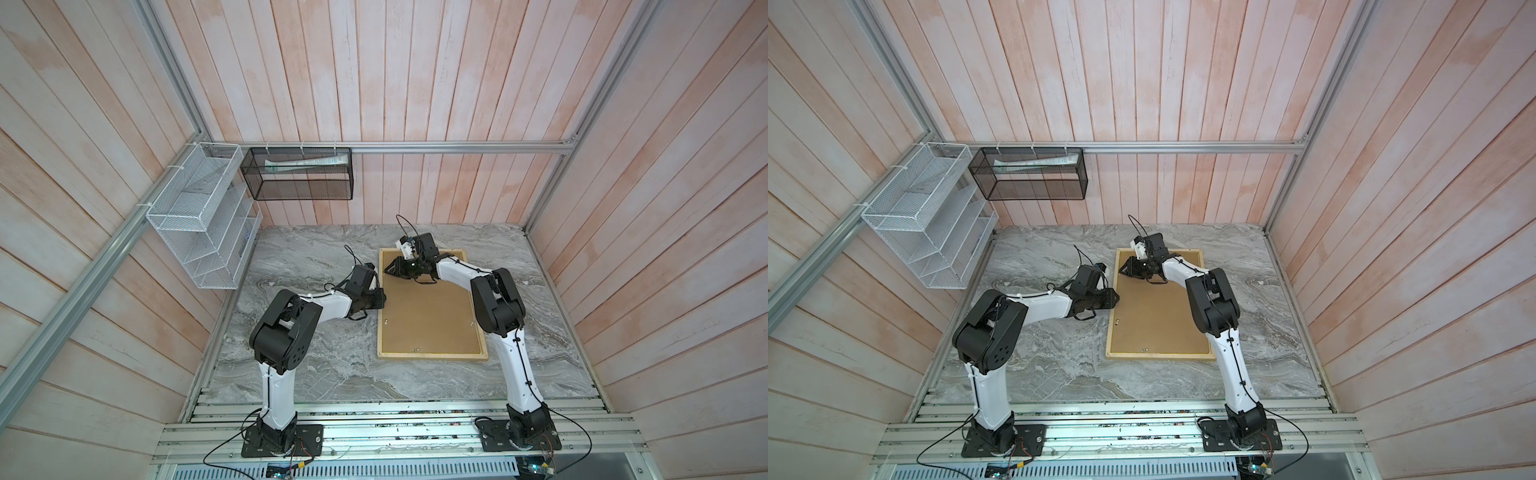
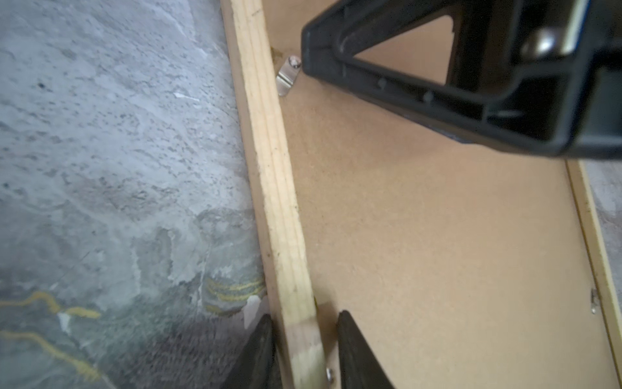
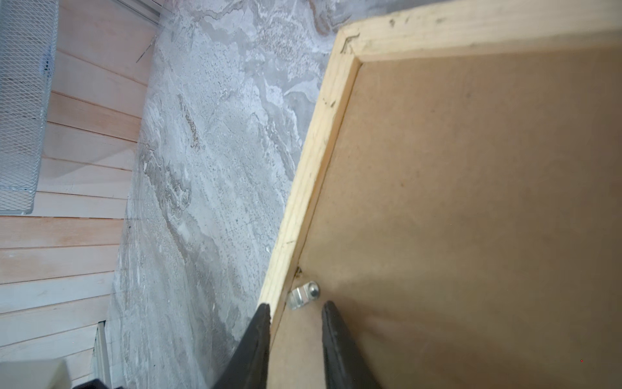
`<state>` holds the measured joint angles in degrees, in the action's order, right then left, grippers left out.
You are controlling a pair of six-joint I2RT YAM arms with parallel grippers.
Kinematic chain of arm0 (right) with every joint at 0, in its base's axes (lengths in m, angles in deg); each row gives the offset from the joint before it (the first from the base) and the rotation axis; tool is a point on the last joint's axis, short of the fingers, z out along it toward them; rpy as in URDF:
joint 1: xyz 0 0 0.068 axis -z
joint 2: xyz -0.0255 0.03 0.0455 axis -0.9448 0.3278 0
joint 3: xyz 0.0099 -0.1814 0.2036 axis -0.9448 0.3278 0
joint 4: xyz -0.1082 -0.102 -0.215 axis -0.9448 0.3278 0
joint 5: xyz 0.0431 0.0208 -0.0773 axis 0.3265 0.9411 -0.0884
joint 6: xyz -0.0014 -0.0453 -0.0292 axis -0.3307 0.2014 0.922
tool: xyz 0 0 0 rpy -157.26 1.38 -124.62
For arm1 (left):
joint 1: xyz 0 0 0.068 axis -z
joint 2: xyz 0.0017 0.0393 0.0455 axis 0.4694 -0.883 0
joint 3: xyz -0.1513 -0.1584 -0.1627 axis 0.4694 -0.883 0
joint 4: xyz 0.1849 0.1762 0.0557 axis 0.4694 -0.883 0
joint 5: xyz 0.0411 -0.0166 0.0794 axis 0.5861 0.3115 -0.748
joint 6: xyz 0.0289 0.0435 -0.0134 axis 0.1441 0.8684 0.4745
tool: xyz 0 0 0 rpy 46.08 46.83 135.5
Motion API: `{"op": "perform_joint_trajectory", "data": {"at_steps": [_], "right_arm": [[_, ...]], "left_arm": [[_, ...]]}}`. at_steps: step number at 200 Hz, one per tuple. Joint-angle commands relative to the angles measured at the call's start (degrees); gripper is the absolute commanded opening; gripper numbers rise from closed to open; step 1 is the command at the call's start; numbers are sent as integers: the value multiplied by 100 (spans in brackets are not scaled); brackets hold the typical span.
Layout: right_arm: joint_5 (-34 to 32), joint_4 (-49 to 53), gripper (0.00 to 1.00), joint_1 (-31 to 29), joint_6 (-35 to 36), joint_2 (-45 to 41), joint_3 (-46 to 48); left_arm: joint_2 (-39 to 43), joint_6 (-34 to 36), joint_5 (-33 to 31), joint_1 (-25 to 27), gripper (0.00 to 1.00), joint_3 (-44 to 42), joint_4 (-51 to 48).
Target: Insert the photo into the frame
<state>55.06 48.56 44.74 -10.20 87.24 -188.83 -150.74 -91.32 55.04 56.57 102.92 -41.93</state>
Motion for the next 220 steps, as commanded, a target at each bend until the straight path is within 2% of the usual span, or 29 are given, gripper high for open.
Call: {"op": "perform_joint_trajectory", "data": {"at_steps": [1, 19, 65, 98, 135, 171, 192, 220], "right_arm": [[-600, 719, 30, -65, 313, 267, -31], [-694, 816, 29, -124, 450, 309, -130], [-1516, 1264, 23, -439, 846, 487, -554], [-1220, 960, 20, -451, 729, 425, -432], [-1116, 1097, 19, -451, 775, 464, -604], [-1190, 709, 23, -349, 788, -77, 61], [-1142, 498, 25, -130, 716, -550, 541], [-1315, 475, 34, 276, 763, -1230, 1210]], "left_arm": [[106, -116, 24, 34, 34, -147, 75], [117, -141, -55, 34, 33, -167, 124], [234, -159, -197, 34, 31, -236, 160], [282, -155, -180, 42, 30, -298, 190], [363, -112, -332, 37, 30, -350, 213], [381, 11, -496, 34, 40, -164, 76], [376, 54, -562, 23, 41, -47, 51], [320, 71, -650, -25, 41, 130, 27]]}}
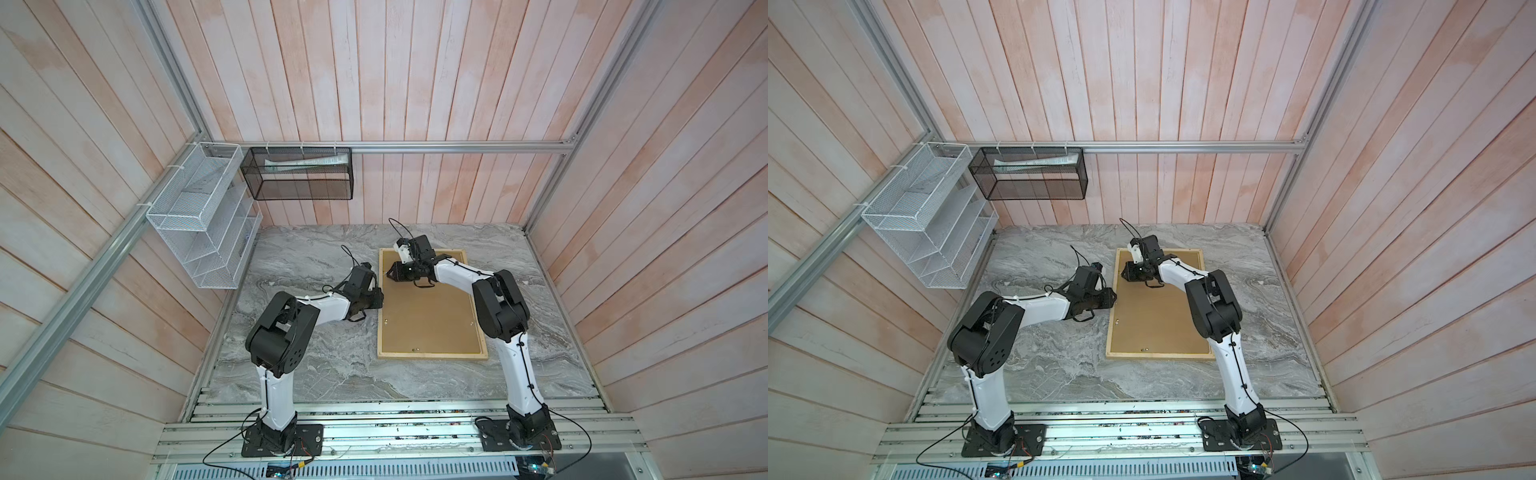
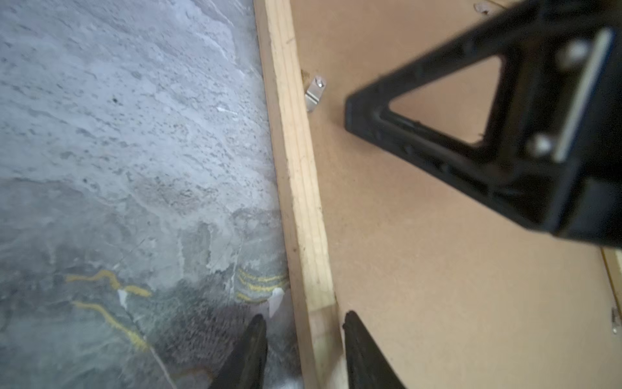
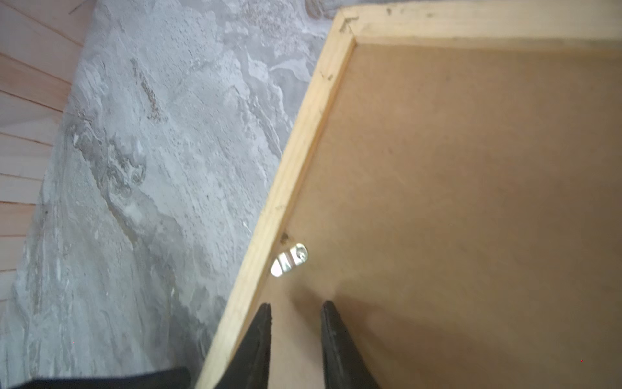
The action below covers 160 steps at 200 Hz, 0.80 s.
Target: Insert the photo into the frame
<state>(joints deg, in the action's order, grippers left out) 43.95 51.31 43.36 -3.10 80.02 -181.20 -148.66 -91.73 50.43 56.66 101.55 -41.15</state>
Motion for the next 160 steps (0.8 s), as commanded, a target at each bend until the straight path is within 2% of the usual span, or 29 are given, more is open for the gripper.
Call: {"op": "perform_joint_trajectory", "data": {"at_steps": [1, 30, 89, 109, 160], "right_arm": [[-212, 208, 34, 431, 57, -529, 468], [-761, 614, 38, 836, 189, -1015, 890], [-2810, 1426, 37, 1129, 392, -1148, 1034], [-3394, 1665, 42, 1147, 431, -1106, 923], [-3781, 1782, 51, 1203, 362, -1245, 912]], "left_arm": [[117, 111, -191, -35, 41, 273, -53], [105, 113, -250, -94, 41, 388, -48], [-178, 126, -289, -123, 39, 586, -55], [-263, 121, -247, -120, 38, 624, -71], [-380, 90, -220, -116, 38, 658, -72]]}}
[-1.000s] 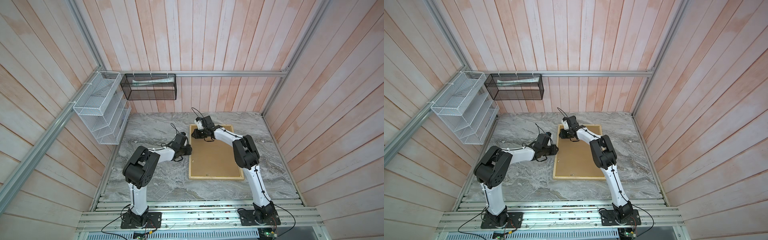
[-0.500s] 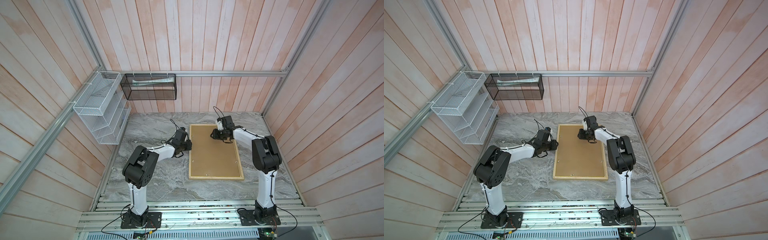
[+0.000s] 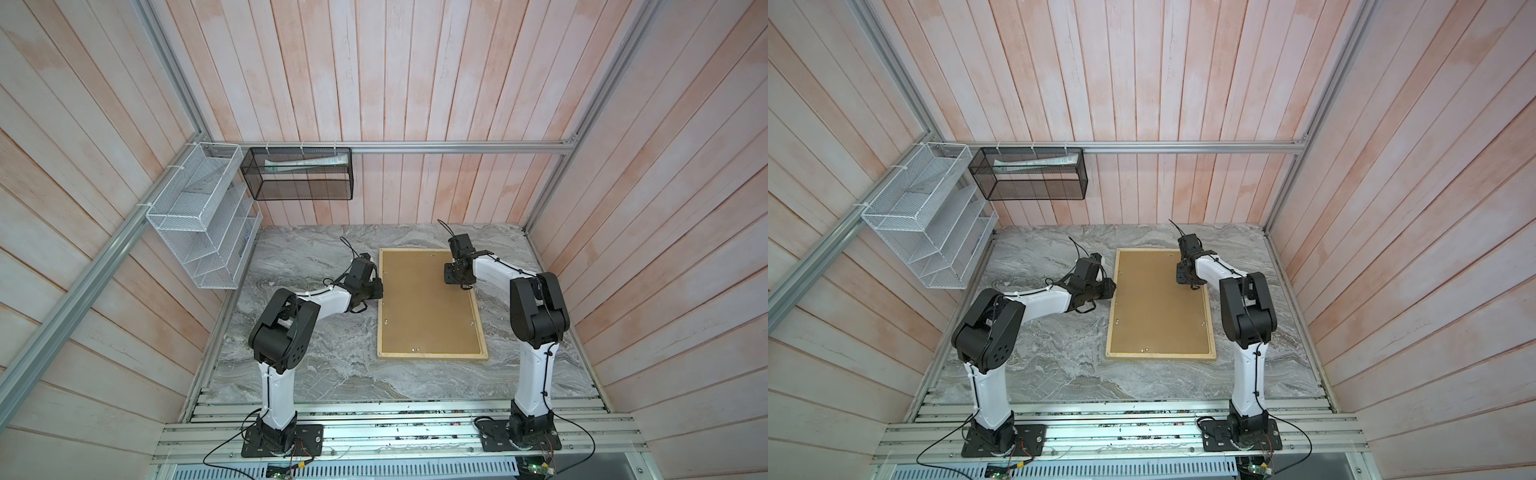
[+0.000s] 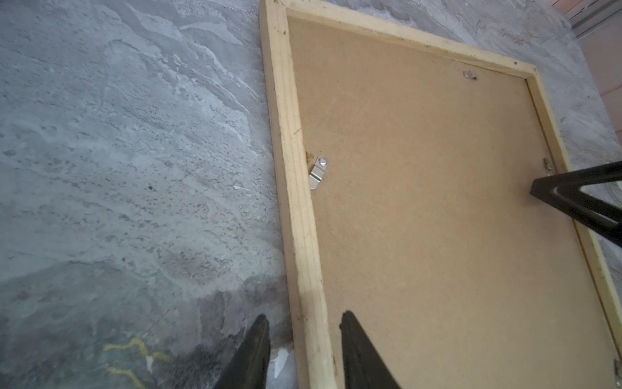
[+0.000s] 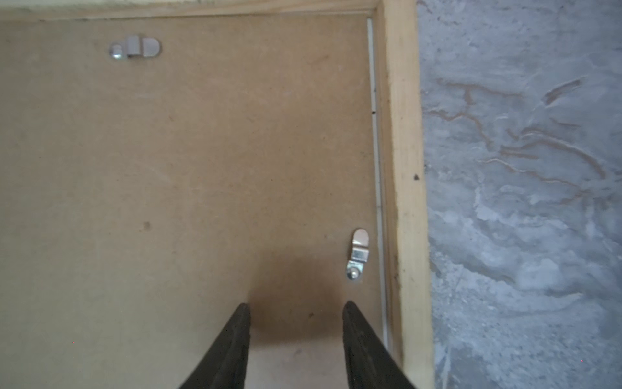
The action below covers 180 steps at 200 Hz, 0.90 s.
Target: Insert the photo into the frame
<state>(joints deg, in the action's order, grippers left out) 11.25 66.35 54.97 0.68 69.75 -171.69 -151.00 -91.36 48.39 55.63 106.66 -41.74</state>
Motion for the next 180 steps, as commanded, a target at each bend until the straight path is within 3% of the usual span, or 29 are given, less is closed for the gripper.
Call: {"op": "perform_joint_trajectory", "data": {"at_steps": [1, 180], "right_arm": [[-520, 282, 51, 47, -22, -217, -40], [228, 138, 59, 622, -88, 248, -474]], "left_arm": [[-151, 53, -17, -13, 38, 150, -14], [-208, 24, 159, 31, 37, 149, -5]]}}
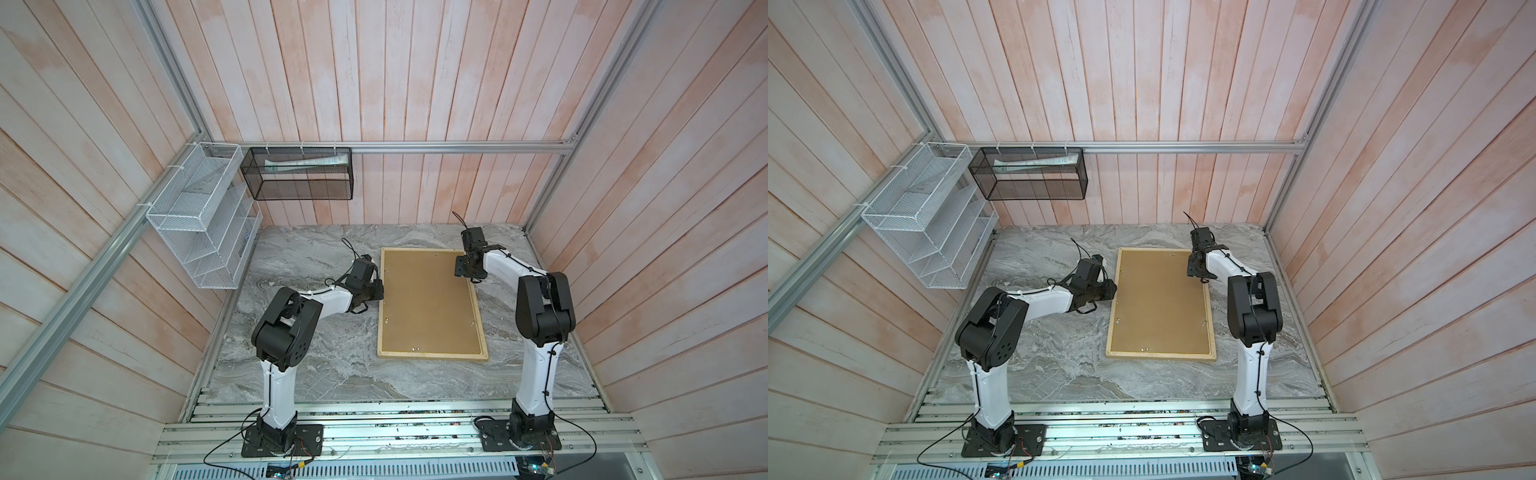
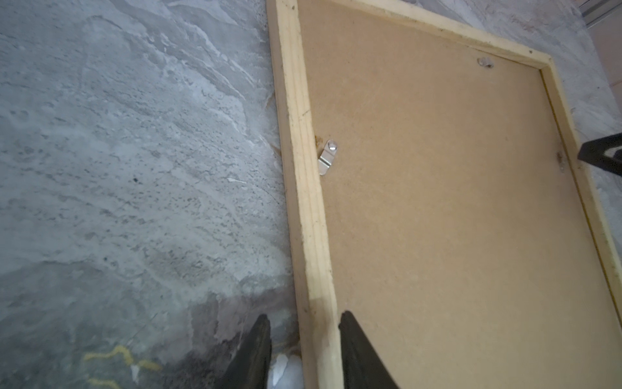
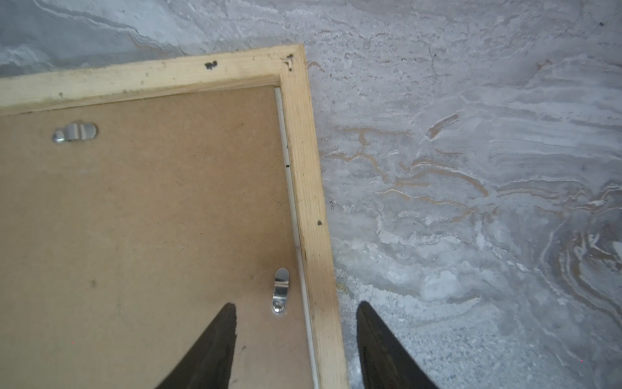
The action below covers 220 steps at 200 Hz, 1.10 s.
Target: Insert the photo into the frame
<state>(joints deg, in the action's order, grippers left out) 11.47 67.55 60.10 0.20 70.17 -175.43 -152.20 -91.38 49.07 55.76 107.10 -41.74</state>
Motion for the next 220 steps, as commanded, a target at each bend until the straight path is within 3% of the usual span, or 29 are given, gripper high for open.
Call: {"op": "perform_joint_trajectory", "data": {"at_steps": [1, 74, 158, 220], "right_arm": [[211, 17, 59, 114, -40, 212, -103], [600, -66, 54, 224, 82, 356, 5], [306, 313, 46, 244, 222, 467, -36], [446, 529, 42, 244, 379, 539, -114]], "left_arm": [[-84, 23, 91, 18, 37, 103, -5], [-97, 29, 109, 23, 36, 134, -47], [-123, 38, 127, 26, 36, 141, -57], [-89, 29, 126, 25, 36, 83, -40]]}}
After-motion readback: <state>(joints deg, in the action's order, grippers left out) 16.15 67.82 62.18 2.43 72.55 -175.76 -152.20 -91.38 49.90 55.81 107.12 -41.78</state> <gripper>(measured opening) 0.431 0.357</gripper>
